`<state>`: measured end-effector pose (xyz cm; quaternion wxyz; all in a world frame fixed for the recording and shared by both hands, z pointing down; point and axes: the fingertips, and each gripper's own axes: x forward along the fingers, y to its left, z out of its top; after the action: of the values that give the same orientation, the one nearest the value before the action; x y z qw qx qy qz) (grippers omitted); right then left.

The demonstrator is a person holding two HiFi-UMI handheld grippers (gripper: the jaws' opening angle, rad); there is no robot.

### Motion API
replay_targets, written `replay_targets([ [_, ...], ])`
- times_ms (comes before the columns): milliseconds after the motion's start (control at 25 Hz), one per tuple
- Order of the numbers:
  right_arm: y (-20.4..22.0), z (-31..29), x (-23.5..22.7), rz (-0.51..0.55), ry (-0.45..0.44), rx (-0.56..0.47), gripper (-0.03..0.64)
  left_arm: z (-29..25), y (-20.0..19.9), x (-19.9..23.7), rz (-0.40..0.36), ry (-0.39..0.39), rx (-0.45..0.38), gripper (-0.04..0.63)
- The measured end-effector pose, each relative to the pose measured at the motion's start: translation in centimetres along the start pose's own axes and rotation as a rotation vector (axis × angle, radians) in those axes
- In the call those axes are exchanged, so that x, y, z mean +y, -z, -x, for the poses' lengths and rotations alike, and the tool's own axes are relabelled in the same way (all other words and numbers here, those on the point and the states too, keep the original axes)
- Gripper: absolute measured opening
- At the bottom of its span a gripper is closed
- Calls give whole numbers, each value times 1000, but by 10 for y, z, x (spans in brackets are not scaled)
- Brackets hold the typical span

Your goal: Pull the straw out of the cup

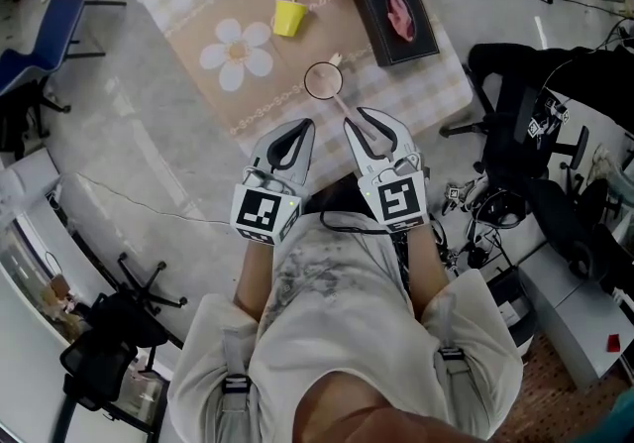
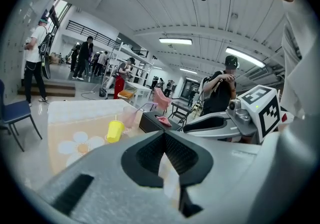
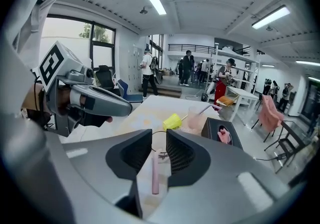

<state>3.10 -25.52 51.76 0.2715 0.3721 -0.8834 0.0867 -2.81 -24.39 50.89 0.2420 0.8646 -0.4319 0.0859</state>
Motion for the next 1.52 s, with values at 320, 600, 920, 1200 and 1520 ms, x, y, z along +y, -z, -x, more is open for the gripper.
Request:
replay_targets([
  [320, 15, -11, 2, 8, -15, 38, 107, -4, 4, 4, 10, -3, 11, -3],
  [600, 26, -16, 3, 10, -25, 62, 110, -5, 9, 5, 16, -5, 20, -3],
  [920, 35, -22, 3, 5, -35, 89, 114, -9, 11, 6, 22, -4, 30, -3],
  [1200, 42, -26, 2, 8, -39, 105, 108, -13, 17, 6, 28, -5, 42, -3],
  [1520, 43, -28, -1, 8, -28, 101, 52, -14, 19, 7, 29, -7, 49, -3],
])
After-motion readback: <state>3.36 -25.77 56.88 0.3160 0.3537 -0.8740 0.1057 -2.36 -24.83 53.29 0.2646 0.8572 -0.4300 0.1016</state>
